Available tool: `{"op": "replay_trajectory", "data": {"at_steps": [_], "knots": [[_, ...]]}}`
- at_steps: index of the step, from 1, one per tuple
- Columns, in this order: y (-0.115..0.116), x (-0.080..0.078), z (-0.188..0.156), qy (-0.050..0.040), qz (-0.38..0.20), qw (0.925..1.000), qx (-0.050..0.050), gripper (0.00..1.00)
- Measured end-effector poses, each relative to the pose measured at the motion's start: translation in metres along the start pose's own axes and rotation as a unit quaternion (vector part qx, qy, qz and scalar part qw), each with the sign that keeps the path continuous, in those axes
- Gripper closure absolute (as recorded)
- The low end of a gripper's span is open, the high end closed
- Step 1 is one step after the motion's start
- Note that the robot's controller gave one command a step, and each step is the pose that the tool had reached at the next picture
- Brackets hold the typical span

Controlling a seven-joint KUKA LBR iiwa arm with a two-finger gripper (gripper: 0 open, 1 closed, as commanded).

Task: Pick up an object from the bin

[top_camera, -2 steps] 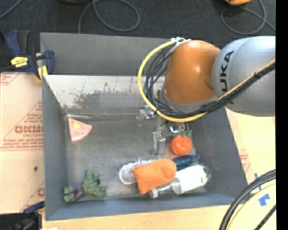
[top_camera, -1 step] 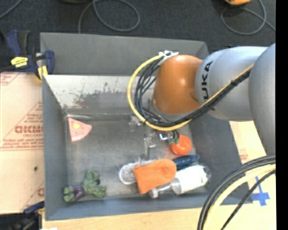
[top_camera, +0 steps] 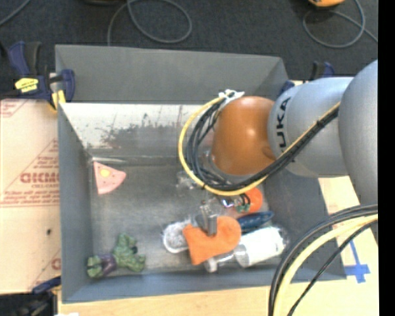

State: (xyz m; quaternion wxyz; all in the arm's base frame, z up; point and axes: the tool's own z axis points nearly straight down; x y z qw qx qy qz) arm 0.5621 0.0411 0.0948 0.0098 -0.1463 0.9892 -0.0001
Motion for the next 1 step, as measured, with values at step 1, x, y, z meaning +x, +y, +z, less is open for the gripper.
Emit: {"op": "replay_trajectory", "data": {"at_steps": [1], "knots": [[-0.0086, 0.0197, 0.0109, -0.0043, -0.085, 0.9963, 0.0, 0.0]]}}
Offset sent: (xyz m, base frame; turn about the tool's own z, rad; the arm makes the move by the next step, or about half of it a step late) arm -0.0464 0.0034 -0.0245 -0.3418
